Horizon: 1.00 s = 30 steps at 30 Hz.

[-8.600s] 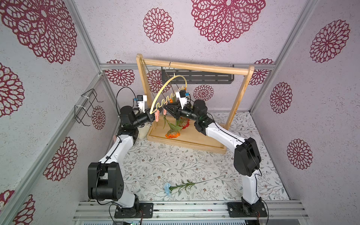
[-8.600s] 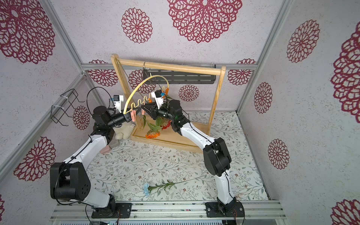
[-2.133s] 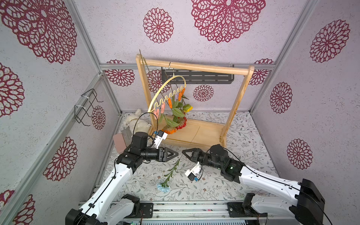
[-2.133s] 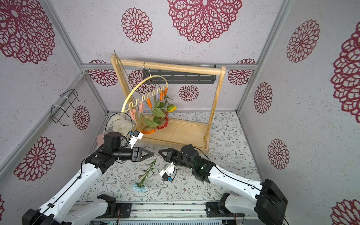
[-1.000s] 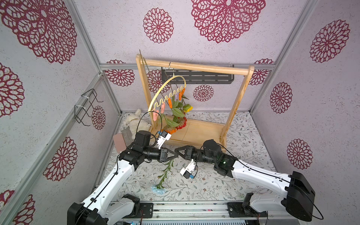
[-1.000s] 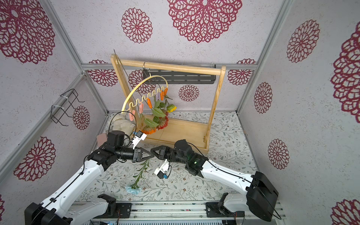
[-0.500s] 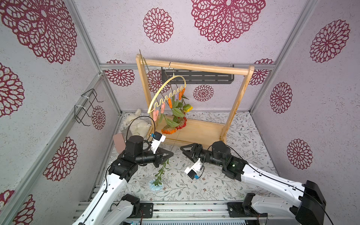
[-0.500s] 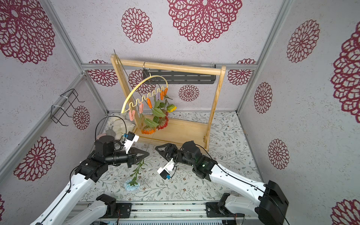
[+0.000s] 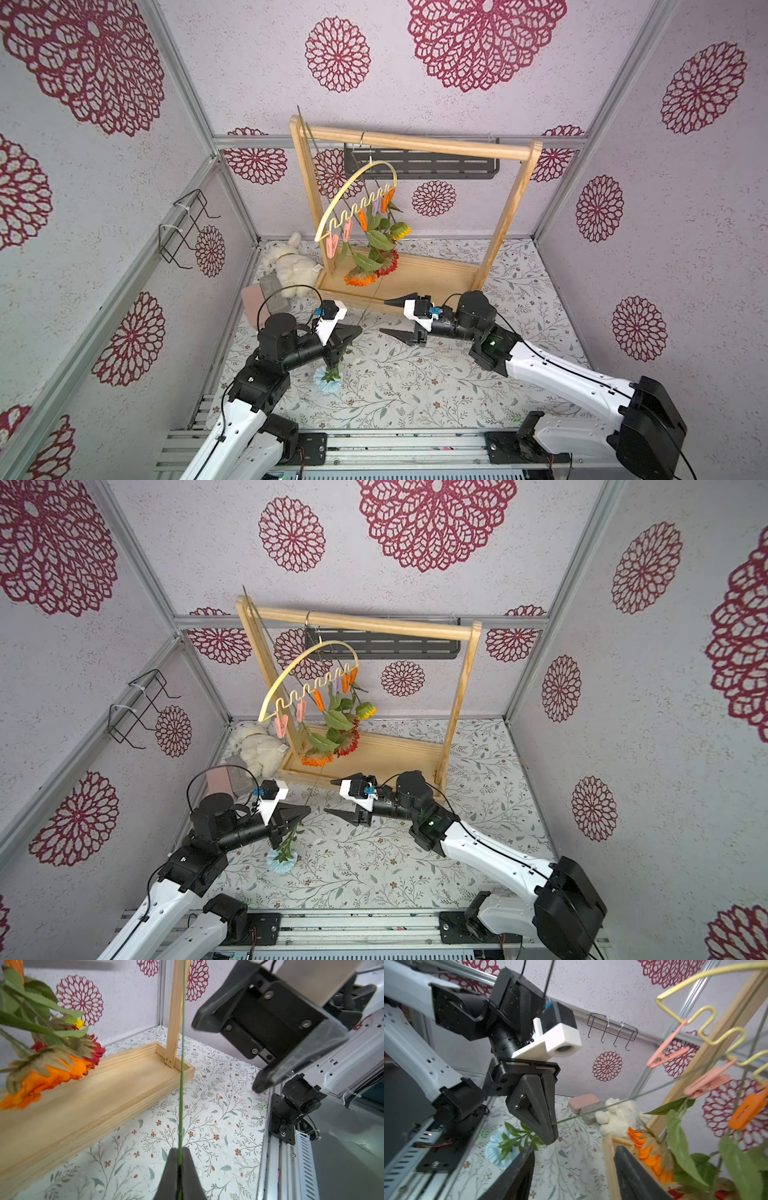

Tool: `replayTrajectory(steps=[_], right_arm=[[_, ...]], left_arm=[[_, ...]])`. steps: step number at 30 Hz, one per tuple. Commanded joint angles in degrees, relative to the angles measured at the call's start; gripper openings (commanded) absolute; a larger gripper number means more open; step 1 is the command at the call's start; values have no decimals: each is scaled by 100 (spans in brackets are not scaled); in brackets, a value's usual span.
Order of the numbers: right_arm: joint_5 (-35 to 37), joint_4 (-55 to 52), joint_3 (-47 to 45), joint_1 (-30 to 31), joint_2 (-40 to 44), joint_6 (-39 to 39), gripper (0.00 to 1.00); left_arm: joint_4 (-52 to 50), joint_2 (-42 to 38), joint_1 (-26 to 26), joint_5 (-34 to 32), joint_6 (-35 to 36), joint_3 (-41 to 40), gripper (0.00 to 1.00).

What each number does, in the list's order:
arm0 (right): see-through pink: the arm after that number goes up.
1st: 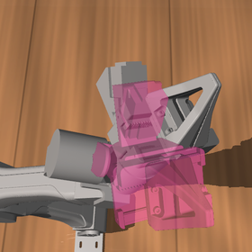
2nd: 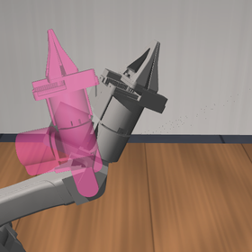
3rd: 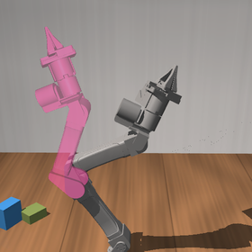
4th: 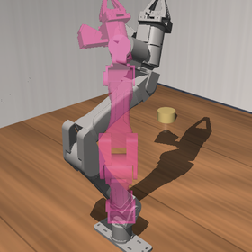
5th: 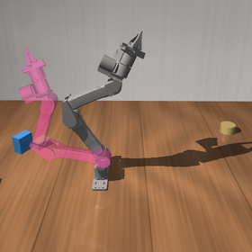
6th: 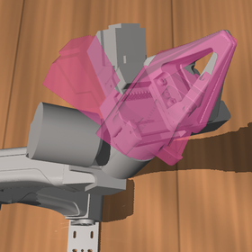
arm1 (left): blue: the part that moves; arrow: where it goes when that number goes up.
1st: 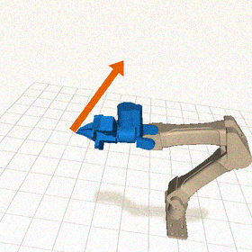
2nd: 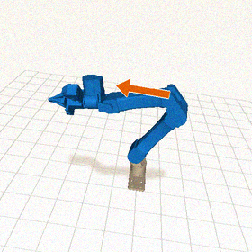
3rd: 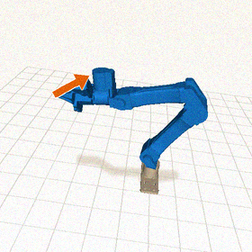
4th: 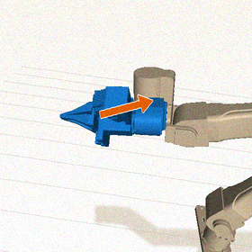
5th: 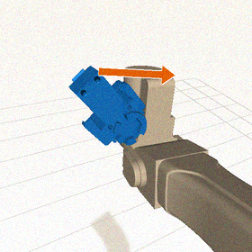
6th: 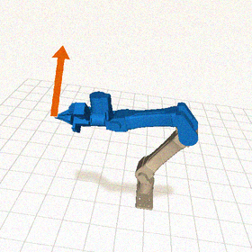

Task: Dry the flowers on a clothes hanger
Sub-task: Pick up the flower at the center of the board.

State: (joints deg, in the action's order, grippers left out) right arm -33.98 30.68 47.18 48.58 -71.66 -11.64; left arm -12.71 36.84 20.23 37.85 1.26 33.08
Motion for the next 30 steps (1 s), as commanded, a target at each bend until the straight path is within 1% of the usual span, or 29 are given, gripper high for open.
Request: replayTrajectory(steps=[1, 3, 5, 11, 15, 16, 18, 20, 23, 26, 27, 29, 30], right_arm=[[-536, 393, 212, -24, -146, 1358, 64], [-792, 589, 248, -28, -239, 1495, 64], [-859, 757, 278, -32, -316, 1609, 62], [-1047, 1175, 401, -29, -576, 1778, 54], [-1273, 1465, 474, -31, -742, 1924, 44], [-1356, 1475, 500, -24, -769, 1927, 41], [-1382, 1498, 503, -27, -796, 1937, 35], [-1401, 1520, 517, -25, -821, 1934, 32], [-1414, 1499, 570, -43, -900, 1968, 20], [-1546, 1541, 617, -89, -985, 2071, 2], [-1589, 1617, 613, -115, -1007, 2128, 0], [-1604, 1714, 597, -151, -1026, 2227, 0], [-1599, 1750, 591, -163, -1033, 2256, 0]], left_arm=[[550, -161, 54, 114, 611, -125, 0], [520, -177, 67, 65, 704, -113, 0], [427, -165, 61, 171, 873, -83, 0], [425, -31, 85, 415, 1050, -43, 0], [564, 170, 82, 528, 965, 18, 0], [576, 230, 89, 552, 947, 50, 0], [585, 323, 93, 592, 951, 99, 0], [616, 367, 89, 609, 949, 128, 0], [656, 394, 90, 589, 943, 155, 0], [768, 379, 87, 536, 839, 142, 0], [840, 378, 94, 532, 785, 130, 0], [924, 377, 92, 577, 707, 119, 0], [952, 377, 99, 605, 656, 127, 4]])
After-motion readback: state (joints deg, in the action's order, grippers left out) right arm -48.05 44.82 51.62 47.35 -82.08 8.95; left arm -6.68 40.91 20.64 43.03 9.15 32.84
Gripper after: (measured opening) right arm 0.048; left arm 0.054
